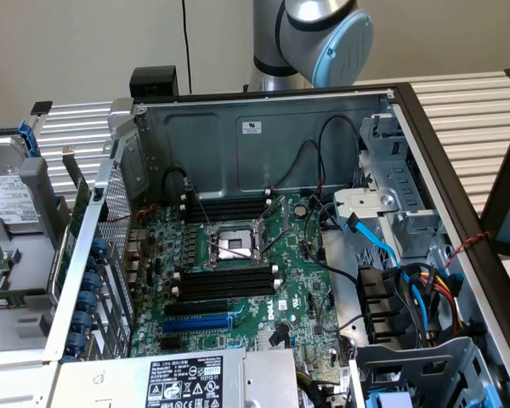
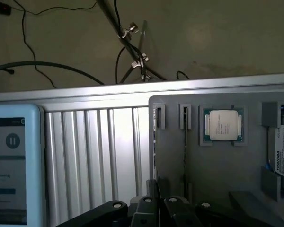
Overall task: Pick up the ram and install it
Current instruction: 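Pick up the ram and move it above insertion slot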
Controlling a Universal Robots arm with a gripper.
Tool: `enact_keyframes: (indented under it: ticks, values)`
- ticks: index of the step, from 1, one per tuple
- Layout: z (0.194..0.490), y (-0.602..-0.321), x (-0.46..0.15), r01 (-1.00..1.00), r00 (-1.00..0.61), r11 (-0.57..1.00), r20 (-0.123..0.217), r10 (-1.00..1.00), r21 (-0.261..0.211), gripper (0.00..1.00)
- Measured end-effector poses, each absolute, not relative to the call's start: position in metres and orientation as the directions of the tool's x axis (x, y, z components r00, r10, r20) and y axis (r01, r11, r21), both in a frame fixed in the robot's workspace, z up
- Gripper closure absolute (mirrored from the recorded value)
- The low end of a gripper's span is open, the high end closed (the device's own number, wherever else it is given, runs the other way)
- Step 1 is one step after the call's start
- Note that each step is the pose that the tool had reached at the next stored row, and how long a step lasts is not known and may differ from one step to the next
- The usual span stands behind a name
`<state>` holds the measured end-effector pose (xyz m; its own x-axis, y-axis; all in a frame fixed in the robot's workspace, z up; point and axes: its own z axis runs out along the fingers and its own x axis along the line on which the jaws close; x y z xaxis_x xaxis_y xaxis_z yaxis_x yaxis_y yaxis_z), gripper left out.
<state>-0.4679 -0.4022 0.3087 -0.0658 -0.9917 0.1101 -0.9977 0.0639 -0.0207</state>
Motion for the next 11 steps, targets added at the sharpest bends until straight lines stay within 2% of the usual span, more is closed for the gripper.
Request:
enact_keyframes:
  ticks: [11]
  values:
    - [0.338, -0.402, -0.468, -0.998, -0.066, 0.064, 0.111, -0.992, -0.021, 0.88]
